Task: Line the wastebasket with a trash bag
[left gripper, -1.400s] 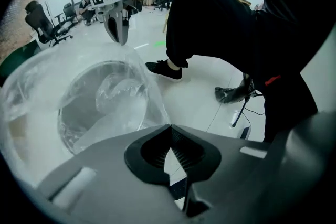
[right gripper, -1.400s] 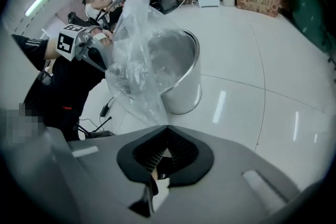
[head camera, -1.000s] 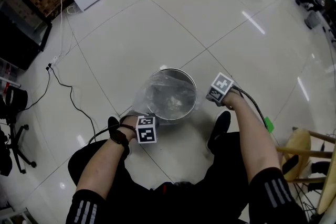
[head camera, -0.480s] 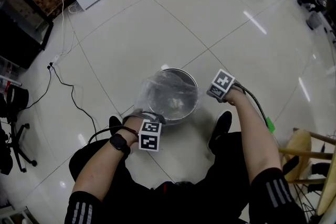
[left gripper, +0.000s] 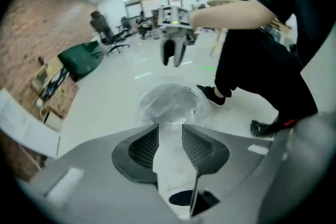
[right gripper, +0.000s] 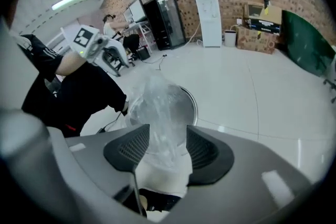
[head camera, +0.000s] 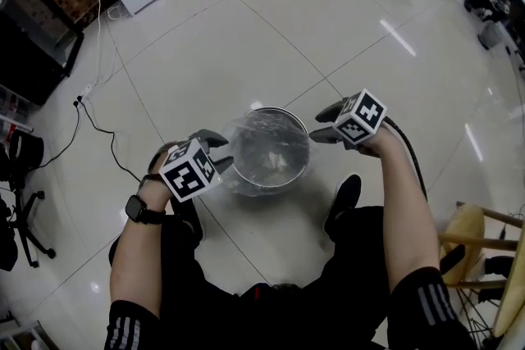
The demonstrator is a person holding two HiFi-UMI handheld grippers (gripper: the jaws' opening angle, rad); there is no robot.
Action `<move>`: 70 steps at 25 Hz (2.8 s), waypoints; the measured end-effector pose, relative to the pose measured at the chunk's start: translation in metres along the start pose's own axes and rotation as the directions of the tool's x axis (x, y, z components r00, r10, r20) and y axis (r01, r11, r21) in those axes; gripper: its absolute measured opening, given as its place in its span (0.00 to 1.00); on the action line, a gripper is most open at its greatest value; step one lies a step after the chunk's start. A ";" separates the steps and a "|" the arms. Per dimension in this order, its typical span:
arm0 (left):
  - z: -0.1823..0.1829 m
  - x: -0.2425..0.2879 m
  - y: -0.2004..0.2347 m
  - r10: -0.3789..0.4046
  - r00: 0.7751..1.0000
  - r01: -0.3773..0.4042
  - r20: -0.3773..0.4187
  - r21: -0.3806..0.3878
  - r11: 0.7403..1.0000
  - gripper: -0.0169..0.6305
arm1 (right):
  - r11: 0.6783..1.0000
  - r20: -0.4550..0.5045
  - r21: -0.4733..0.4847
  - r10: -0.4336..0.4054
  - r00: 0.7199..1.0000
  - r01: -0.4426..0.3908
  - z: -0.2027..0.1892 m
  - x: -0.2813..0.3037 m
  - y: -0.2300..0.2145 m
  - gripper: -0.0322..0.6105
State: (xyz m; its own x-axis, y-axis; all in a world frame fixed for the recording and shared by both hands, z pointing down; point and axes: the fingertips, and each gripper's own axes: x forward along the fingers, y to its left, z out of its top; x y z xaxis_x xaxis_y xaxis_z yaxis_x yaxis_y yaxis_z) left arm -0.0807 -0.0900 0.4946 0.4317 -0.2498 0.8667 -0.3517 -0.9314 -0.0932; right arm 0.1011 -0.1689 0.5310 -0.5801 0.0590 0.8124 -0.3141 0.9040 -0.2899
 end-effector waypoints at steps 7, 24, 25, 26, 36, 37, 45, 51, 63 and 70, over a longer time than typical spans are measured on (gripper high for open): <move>-0.064 0.038 0.028 -0.145 0.987 0.112 -0.063 -0.369 0.923 0.31 | 0.996 -0.006 -0.072 0.055 0.998 -0.055 0.021 0.044 0.021 0.43; -0.056 0.101 0.143 0.212 0.974 -0.226 -0.079 -0.312 0.923 0.02 | 0.948 -0.012 0.021 -0.318 0.948 0.318 0.001 0.073 -0.107 0.06; -0.059 0.108 0.146 0.207 0.975 -0.224 -0.084 -0.321 0.920 0.02 | 0.947 -0.006 0.028 -0.320 0.947 0.320 -0.001 0.080 -0.113 0.06; -0.063 0.115 0.148 0.199 0.976 -0.219 -0.092 -0.332 0.918 0.02 | 0.947 -0.005 0.043 -0.317 0.948 0.317 -0.004 0.086 -0.119 0.06; -0.091 0.169 0.129 0.030 0.994 -0.070 -0.103 -0.412 0.909 0.02 | 0.965 -0.116 0.151 -0.200 0.973 0.216 -0.061 0.137 -0.129 0.06; -0.095 0.173 0.126 0.017 0.993 -0.063 -0.113 -0.421 0.905 0.03 | 0.965 -0.128 0.171 -0.178 0.976 0.199 -0.067 0.141 -0.126 0.06; -0.103 0.164 0.124 0.008 0.999 -0.033 -0.053 -0.485 0.874 0.20 | 0.937 -0.054 0.290 -0.185 0.981 0.193 -0.070 0.118 -0.127 0.20; -0.091 0.113 0.134 0.086 0.996 -0.083 -0.015 -0.485 0.871 0.24 | 0.929 0.115 0.302 -0.258 0.959 0.214 -0.040 0.067 -0.127 0.28; -0.112 0.043 0.103 0.091 0.993 -0.111 -0.071 -0.382 0.917 0.25 | 0.976 0.135 0.088 -0.208 0.969 0.197 -0.026 0.007 -0.061 0.30; -0.123 0.045 0.075 0.041 0.985 -0.075 -0.167 -0.206 0.976 0.29 | 0.970 -0.102 -0.232 -0.097 0.990 0.071 -0.049 0.035 0.017 0.48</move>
State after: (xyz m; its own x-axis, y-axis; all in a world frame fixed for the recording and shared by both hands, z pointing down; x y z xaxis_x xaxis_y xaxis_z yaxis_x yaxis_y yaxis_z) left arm -0.1904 -0.1386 0.5867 0.2726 -0.2402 0.9317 -0.5469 -0.8354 -0.0554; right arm 0.1119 -0.1311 0.5793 -0.4670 0.0139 0.8841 -0.1720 0.9794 -0.1063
